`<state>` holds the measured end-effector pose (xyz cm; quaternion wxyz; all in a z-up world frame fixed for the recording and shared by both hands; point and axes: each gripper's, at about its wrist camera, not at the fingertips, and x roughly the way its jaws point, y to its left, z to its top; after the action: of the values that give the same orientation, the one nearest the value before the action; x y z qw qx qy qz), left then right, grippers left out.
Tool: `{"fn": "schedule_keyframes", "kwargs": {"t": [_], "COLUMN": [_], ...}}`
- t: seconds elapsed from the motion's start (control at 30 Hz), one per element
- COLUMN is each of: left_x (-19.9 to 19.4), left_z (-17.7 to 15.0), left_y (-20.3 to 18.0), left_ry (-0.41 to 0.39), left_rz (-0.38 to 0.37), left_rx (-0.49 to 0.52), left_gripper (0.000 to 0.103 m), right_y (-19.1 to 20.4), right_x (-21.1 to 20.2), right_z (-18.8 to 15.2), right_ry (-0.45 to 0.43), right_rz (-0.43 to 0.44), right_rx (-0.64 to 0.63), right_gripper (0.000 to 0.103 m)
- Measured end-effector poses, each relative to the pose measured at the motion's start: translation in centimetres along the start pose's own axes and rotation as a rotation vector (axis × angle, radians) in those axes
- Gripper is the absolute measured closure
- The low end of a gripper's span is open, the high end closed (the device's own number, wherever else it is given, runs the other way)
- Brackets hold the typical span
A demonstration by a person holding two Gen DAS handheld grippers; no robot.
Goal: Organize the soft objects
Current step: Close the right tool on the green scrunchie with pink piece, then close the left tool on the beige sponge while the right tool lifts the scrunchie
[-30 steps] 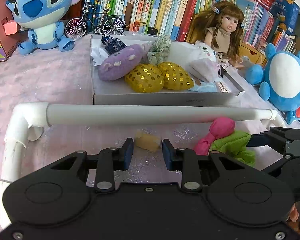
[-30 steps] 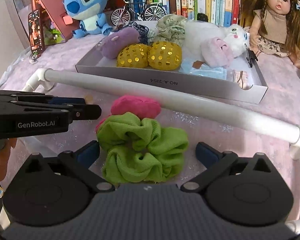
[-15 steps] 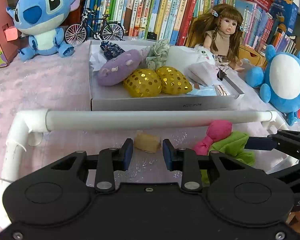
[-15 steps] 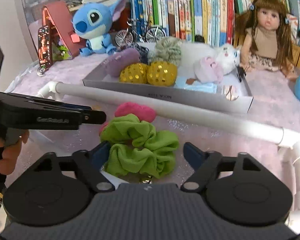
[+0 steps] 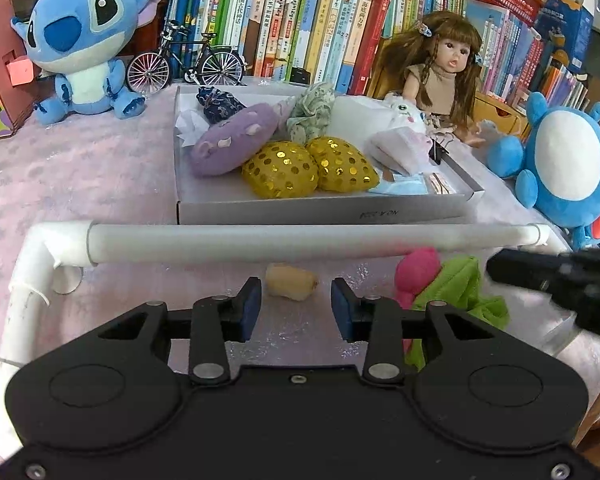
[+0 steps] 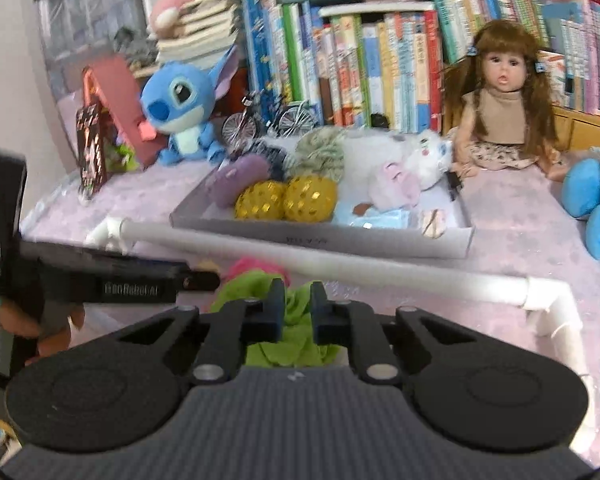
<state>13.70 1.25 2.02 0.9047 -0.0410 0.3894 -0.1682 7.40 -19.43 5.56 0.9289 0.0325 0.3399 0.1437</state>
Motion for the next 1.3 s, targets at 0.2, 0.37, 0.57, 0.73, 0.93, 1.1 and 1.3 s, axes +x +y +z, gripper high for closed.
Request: {"fn": "schedule_keyframes", "kwargs": {"t": [0.2, 0.37, 0.57, 0.73, 0.93, 1.1, 1.3], "left_x": [0.7, 0.1, -1.3, -1.2, -0.5, 0.3, 1.4], "left_z": [0.0, -0.1, 0.1, 0.0, -0.1, -0.2, -0.2], "left_y": [-0.4, -1.0, -1.6, -1.4, -1.3, -1.3, -1.5], "left_ry": [0.018, 0.004, -0.043, -0.047, -0.046, -0.032, -0.007], "left_rz": [-0.002, -0.021, -0.012, 0.013, 0.03, 0.032, 0.039], "left_rx": [0.01, 0.033, 0.075, 0.066, 0.064, 0.057, 0.065], "left_gripper": [0.074, 0.095, 0.095, 0.089, 0.067, 0.06, 0.063], "right_y": [-1.3, -2.0, -2.1, -1.9, -1.7, -2.1, -2.5], "right_x": [-1.1, -1.1, 0.2, 1.8, 2.7, 1.6, 0.0], "right_z": [1.3, 1.5, 0.7, 0.1, -0.4, 0.1, 0.9], "right_ry": [-0.04, -0.01, 0.067, 0.124, 0.149, 0.107, 0.042], "right_rz": [0.008, 0.051, 0.096, 0.098, 0.088, 0.077, 0.052], "right_rx": [0.049, 0.08, 0.108, 0.123, 0.149, 0.185, 0.188], "right_gripper": [0.078, 0.039, 0.025, 0.029, 0.072, 0.076, 0.077]}}
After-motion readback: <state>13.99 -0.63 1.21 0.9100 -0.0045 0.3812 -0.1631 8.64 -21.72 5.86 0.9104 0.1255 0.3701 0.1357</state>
